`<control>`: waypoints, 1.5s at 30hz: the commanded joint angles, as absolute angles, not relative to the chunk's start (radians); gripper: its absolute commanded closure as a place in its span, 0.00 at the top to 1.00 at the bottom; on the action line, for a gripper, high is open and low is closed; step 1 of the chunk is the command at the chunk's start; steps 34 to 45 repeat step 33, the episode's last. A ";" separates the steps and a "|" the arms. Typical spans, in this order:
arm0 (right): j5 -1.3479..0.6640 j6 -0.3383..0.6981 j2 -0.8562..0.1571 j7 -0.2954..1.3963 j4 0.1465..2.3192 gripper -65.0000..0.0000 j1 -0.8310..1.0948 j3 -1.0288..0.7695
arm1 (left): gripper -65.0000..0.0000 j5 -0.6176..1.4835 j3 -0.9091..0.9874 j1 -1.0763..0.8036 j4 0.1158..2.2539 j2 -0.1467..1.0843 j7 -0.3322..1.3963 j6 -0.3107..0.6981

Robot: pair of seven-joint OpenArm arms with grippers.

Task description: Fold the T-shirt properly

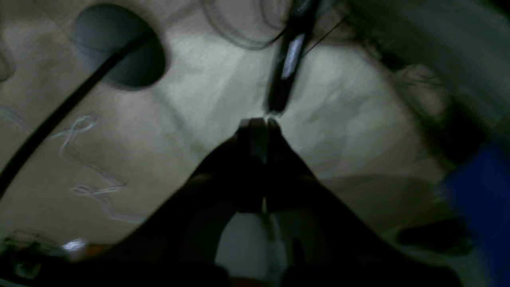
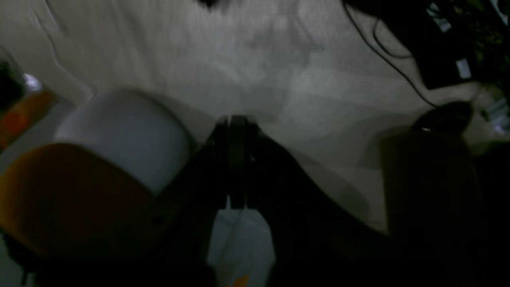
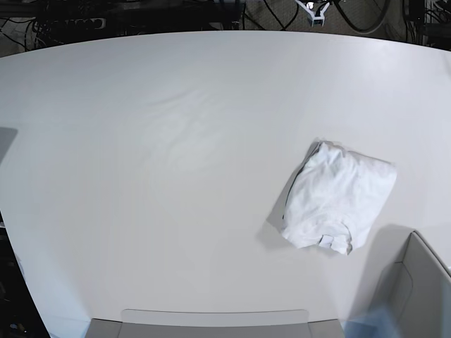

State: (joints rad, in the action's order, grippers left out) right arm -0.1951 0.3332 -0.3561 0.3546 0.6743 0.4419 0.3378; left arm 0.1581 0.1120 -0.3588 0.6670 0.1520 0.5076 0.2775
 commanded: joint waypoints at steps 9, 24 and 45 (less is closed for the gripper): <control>-0.197 0.341 -0.366 -0.030 0.438 0.00 0.340 0.568 | 0.00 0.163 0.107 -0.286 0.572 0.160 0.415 0.275; -0.196 0.341 -0.352 -0.110 0.357 0.00 0.321 0.895 | 0.00 0.163 0.110 -0.249 0.565 0.125 0.421 0.275; -0.200 0.341 -0.282 -0.107 0.170 0.00 0.219 1.159 | 0.00 0.163 0.110 -0.239 0.565 0.096 0.423 0.275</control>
